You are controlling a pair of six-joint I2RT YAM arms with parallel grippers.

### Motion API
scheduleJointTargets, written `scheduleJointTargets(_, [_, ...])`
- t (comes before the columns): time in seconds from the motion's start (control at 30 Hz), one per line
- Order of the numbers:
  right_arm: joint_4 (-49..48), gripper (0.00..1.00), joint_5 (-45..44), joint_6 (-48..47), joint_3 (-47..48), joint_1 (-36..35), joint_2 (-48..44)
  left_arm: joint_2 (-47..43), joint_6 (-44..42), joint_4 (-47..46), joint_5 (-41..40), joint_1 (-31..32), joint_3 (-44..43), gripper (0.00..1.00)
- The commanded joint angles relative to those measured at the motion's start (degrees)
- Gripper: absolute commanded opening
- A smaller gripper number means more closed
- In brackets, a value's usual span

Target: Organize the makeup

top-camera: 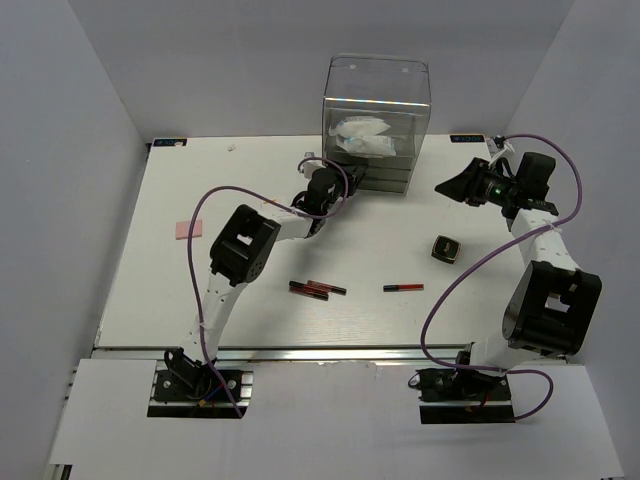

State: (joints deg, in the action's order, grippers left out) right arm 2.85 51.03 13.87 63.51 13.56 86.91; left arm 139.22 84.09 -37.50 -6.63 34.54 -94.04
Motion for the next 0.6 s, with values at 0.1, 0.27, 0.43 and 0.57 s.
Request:
scheduleJointTargets(0.1, [-2.2, 0.49, 1.5, -0.7, 0.2, 0.5, -2.1, 0.5, 0.4, 1.5, -1.5, -0.7, -2.3, 0.41])
scheduleJointTargets(0.27, [-2.2, 0.49, 1.8, -0.4, 0.3, 0.6, -2.0, 1.5, 0.4, 0.8, -2.1, -1.1, -3.4, 0.3])
scheduleJointTargets(0.43, [-2.2, 0.49, 2.1, -0.5, 0.1, 0.6, -2.1, 1.2, 0.2, -0.4, -1.7, -1.2, -2.7, 0.12])
scheduleJointTargets(0.57, [-2.2, 0.49, 2.5, -1.4, 0.0, 0.6, -2.2, -1.8, 0.2, -3.1, -0.4, -1.1, 3.6, 0.06])
